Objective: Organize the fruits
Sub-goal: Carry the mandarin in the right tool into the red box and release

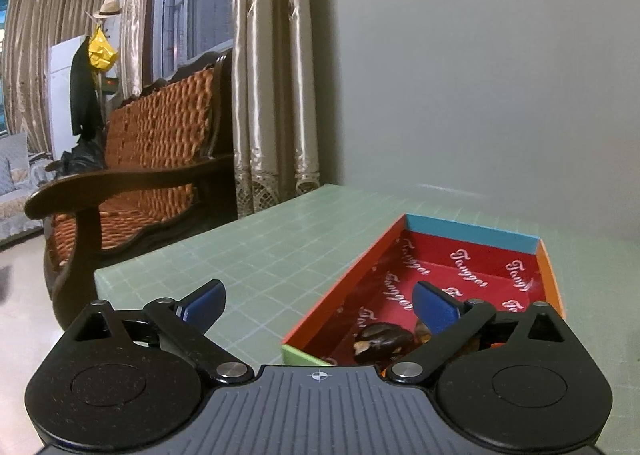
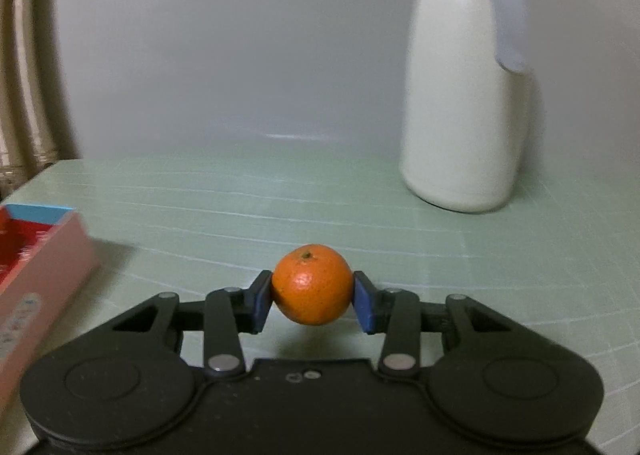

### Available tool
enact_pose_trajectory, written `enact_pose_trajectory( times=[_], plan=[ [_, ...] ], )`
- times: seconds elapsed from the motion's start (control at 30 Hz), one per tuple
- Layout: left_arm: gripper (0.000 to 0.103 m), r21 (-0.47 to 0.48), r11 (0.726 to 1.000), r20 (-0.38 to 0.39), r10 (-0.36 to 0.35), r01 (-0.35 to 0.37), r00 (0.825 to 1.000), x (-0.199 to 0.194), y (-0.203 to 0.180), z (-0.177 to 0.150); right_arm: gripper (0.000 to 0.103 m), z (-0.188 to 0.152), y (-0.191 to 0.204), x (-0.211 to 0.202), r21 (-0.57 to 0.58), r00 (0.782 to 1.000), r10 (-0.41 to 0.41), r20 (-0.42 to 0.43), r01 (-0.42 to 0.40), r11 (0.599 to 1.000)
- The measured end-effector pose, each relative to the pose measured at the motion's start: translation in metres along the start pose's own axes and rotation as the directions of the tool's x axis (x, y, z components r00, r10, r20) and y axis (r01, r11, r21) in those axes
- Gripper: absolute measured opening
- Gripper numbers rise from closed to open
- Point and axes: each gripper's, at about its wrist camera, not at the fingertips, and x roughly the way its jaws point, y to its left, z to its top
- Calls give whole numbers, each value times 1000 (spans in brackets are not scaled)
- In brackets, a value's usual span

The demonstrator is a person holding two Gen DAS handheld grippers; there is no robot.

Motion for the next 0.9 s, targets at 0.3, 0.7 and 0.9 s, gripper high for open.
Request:
enact_pose_trajectory(
  times=[0.3, 0.7, 0.9],
  plan=[
    [101, -5, 999, -5, 40, -40, 999, -3, 19, -4, 41, -1, 52, -40, -79, 977, 205, 58, -200, 977],
    [102, -22, 999, -60, 47, -48, 997, 3, 45, -8, 41, 1, 133, -87, -204, 927, 372, 48, -355, 912],
    [102, -35, 999, -88, 37, -40, 995, 6, 58, -10, 41, 1, 169, -80, -236, 923, 384, -2, -374, 897]
  ],
)
